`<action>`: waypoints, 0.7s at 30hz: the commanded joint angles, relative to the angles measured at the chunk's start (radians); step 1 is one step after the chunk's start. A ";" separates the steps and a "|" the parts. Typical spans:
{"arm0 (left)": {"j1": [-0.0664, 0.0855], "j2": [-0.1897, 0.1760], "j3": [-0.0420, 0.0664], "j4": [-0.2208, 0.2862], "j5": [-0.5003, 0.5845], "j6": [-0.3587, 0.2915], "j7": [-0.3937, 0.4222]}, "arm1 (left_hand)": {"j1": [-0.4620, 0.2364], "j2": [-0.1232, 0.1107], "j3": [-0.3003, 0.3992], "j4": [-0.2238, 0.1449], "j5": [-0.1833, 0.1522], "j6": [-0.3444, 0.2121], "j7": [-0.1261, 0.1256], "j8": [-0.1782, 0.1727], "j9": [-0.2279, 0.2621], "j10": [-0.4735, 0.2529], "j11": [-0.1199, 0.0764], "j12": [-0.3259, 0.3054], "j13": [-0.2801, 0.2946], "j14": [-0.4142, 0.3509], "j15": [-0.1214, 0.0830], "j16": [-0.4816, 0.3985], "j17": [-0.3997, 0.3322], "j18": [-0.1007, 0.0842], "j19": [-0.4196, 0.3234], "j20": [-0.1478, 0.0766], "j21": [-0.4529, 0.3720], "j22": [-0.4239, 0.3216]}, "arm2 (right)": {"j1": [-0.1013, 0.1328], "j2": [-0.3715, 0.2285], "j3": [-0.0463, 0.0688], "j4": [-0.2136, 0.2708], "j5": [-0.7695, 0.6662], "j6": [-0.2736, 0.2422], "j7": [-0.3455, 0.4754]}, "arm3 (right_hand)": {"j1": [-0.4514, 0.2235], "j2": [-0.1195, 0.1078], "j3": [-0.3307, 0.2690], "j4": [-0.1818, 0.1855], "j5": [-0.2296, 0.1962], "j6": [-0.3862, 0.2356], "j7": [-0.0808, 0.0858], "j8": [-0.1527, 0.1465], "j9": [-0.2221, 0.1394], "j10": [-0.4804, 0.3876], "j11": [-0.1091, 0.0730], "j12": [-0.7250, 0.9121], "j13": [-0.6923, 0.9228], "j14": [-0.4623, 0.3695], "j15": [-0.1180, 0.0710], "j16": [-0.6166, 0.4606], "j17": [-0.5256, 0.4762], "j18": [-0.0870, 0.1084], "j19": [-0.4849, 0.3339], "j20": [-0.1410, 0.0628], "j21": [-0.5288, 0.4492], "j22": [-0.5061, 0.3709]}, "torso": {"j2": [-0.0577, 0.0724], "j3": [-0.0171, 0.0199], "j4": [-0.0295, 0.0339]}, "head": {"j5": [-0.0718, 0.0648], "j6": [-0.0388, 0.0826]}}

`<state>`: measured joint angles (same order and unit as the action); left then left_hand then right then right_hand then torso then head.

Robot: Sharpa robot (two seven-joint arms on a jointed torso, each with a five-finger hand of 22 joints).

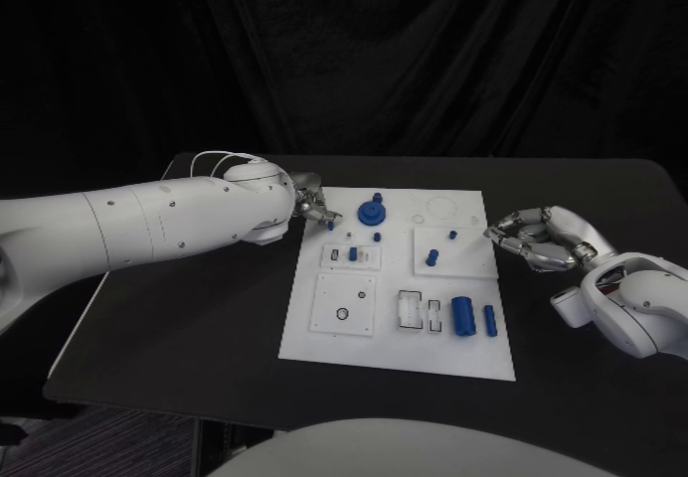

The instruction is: Assemble the parts on the task board

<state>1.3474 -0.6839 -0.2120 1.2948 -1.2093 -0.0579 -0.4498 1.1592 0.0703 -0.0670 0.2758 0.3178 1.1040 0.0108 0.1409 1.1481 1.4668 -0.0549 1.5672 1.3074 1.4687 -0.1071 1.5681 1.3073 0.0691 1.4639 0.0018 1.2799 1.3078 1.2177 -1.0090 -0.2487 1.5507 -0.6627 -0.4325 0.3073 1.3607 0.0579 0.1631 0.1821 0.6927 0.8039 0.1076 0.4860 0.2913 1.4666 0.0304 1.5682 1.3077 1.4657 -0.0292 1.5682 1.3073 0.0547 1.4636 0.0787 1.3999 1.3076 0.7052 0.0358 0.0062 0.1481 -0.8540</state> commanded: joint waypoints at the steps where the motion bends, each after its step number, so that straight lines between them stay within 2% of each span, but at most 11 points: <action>1: -0.001 0.002 0.001 0.001 0.012 0.006 -0.002 | 0.010 0.003 0.002 -0.005 0.005 0.000 0.005 -0.006 -0.001 0.104 0.003 0.004 0.263 0.102 0.003 0.003 0.264 -0.005 0.026 0.005 -0.006 0.176 | -0.002 0.000 0.001 0.000 -0.001 -0.001 0.000 | -0.004 -0.008 0.004 0.002 0.006 -0.006 0.002 0.005 -0.001 0.104 0.002 0.003 0.263 0.105 -0.002 0.003 0.263 -0.007 0.007 -0.002 -0.007 0.200 | 0.000 -0.0001 0.0003 | 0.001 0.000; 9: -0.001 0.003 0.001 0.000 0.012 -0.002 -0.001 | 0.017 0.003 0.006 -0.007 0.010 0.000 0.005 -0.007 -0.003 0.104 0.002 0.004 0.263 0.102 0.003 0.003 0.264 -0.004 0.026 0.005 -0.009 0.175 | -0.002 0.000 0.001 0.000 -0.001 0.000 -0.001 | -0.004 -0.008 0.004 0.002 0.006 -0.006 0.002 0.005 -0.001 0.104 0.002 0.003 0.263 0.105 -0.002 0.003 0.263 -0.007 0.007 -0.002 -0.007 0.200 | 0.000 -0.0004 0.0002 | 0.002 -0.002; 21: -0.001 0.005 0.001 0.000 0.012 0.004 -0.001 | 0.033 0.001 0.018 -0.012 0.046 -0.001 0.005 -0.015 -0.010 0.104 0.002 0.004 0.263 0.102 0.003 0.003 0.264 -0.004 0.026 0.004 -0.012 0.174 | -0.002 -0.001 0.001 0.002 -0.001 -0.001 -0.003 | -0.004 -0.008 0.007 0.000 0.006 -0.007 0.002 0.006 -0.001 0.104 0.002 0.003 0.263 0.105 -0.002 0.003 0.263 -0.007 0.007 -0.001 -0.006 0.200 | 0.000 0.0000 0.0003 | 0.002 -0.012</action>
<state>1.3473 -0.6806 -0.2121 1.2943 -1.2009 -0.0592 -0.4536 1.1830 0.0727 -0.0559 0.2647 0.3603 1.1040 0.0108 0.1324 1.1386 1.4668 -0.0549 1.5672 1.3075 1.4687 -0.1071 1.5681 1.3073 0.0691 1.4638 0.0018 1.2721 1.3076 1.2177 -1.0093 -0.2487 1.5505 -0.6627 -0.4323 0.3073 1.3607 0.0579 0.1631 0.1821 0.6927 0.8038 0.1076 0.4860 0.2915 1.4666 0.0304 1.5682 1.3077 1.4657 -0.0292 1.5682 1.3073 0.0546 1.4636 0.0787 1.3999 1.3075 0.7048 0.0355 0.0063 0.1493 -0.8646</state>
